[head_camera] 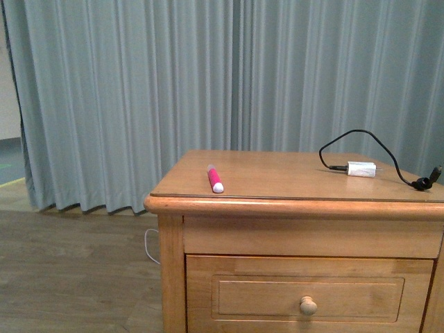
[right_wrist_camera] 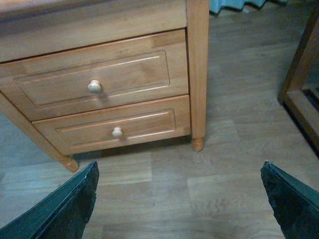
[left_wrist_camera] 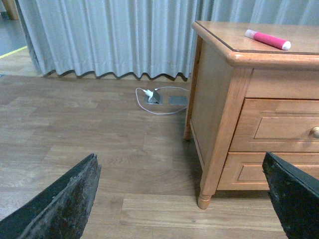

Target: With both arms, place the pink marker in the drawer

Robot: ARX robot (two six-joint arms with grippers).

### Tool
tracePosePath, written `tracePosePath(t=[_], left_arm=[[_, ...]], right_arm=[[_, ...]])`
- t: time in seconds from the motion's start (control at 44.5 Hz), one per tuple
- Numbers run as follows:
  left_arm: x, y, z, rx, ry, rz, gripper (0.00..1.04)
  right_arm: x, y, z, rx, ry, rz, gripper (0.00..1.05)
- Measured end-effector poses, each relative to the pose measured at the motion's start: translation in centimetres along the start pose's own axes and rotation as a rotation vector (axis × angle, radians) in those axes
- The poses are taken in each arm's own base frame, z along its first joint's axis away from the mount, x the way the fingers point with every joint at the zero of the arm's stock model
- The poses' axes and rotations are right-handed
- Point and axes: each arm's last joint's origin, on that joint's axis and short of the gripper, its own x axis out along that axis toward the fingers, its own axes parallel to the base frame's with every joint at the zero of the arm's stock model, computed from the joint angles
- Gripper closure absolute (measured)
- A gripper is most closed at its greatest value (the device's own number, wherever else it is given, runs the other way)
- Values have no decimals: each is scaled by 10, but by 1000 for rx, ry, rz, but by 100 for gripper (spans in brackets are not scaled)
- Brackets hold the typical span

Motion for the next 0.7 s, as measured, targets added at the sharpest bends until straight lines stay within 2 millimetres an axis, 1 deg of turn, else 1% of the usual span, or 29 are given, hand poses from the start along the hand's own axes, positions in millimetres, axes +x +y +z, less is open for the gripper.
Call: tracePosePath(t=[0.067, 0.112, 0.202, 0.225, 0.27, 0.292, 0.539, 0.697], left_arm=[[0, 0, 0, 0, 0, 0, 6], [0, 0, 0, 0, 0, 0, 6], [0, 0, 0, 0, 0, 0, 6], [0, 0, 0, 0, 0, 0, 6], [0, 0, 0, 0, 0, 0, 6], [0, 0, 0, 0, 0, 0, 6], [0, 0, 0, 0, 0, 0, 6], [0, 0, 0, 0, 0, 0, 6]], right_arm=[[6, 7, 10, 7, 22, 36, 8], [15, 13, 18, -3, 34, 55, 8], [38, 26, 26, -39, 61, 89, 8], [49, 31, 30, -48, 75, 103, 8], [60, 37, 32, -55, 96, 118, 8], [68, 42, 34, -61, 113, 125, 8], [127, 78, 45, -111, 186, 145, 8], [164, 97, 45, -133, 190, 138, 8]])
